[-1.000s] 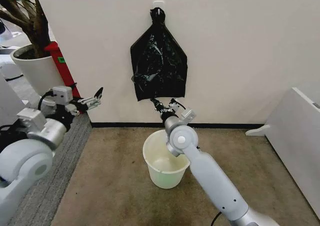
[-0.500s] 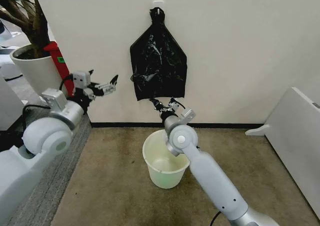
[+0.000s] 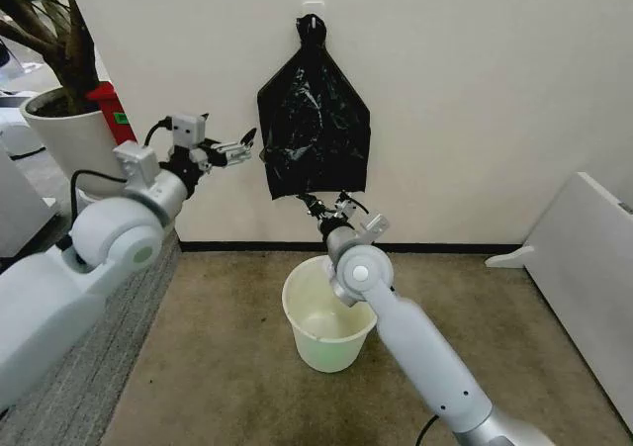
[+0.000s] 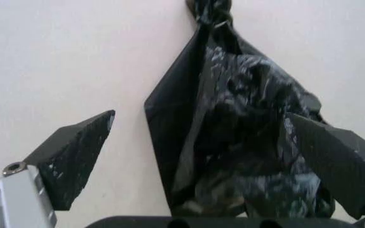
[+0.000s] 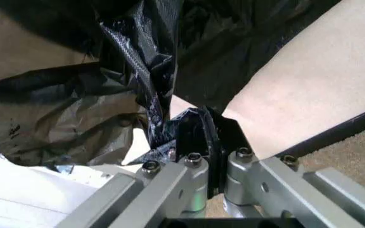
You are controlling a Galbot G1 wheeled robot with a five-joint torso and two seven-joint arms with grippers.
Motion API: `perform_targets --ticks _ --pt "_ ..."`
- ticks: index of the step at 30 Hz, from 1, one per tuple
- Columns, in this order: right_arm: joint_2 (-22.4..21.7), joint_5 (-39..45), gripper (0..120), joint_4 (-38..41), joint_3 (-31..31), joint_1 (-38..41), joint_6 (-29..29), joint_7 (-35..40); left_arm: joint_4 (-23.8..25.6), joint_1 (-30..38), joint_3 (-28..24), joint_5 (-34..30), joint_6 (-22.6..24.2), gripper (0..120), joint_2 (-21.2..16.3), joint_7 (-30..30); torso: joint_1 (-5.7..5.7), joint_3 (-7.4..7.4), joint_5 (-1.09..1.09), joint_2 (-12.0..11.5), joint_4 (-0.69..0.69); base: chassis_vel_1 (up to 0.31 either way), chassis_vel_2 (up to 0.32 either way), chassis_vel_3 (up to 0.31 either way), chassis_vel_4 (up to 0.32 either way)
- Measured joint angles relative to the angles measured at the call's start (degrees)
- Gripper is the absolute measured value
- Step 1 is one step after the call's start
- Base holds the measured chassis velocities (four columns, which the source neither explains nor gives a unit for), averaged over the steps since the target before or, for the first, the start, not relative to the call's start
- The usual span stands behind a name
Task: Place the garbage bag over the trash bin.
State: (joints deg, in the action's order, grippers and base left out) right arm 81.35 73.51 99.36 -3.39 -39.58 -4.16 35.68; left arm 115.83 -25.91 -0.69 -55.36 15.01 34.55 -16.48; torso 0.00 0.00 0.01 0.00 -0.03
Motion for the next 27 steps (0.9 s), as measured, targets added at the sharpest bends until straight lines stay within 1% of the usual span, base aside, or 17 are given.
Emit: perform_targets --ticks 6,20,22,23,27 --pt "0.27 0.01 0 -0.41 -0.01 0.34 -0.03 -0.05 -0.38 0.80 -0.36 -0.18 0.20 100 0.04 0.72 0.00 0.00 -0.02 0.00 0.04 0.000 0.000 0.000 0.000" --pt "0.31 0.08 0 -0.73 -0.04 0.72 -0.05 -0.10 -0.84 1.13 -0.32 -0.32 0.20 100 0.24 2.00 0.00 0.00 -0.01 0.00 0.04 0.000 0.000 0.000 0.000" --pt "0.41 0.04 0 -0.93 -0.02 0.73 -0.06 -0.24 -1.61 3.26 -1.86 -0.29 0.31 100 1.35 2.34 0.00 0.00 -0.02 0.00 0.03 0.000 0.000 0.000 0.000" --pt "0.41 0.04 0 -0.93 -0.02 0.73 -0.06 -0.24 -1.61 3.26 -1.86 -0.29 0.31 100 1.35 2.34 0.00 0.00 -0.02 0.00 0.03 0.000 0.000 0.000 0.000" --pt "0.48 -0.01 0 -1.05 0.08 0.72 -0.06 -0.37 -2.84 7.90 -5.08 0.31 1.50 100 4.17 2.33 0.00 0.00 0.00 0.00 0.01 0.000 0.000 0.000 0.000"
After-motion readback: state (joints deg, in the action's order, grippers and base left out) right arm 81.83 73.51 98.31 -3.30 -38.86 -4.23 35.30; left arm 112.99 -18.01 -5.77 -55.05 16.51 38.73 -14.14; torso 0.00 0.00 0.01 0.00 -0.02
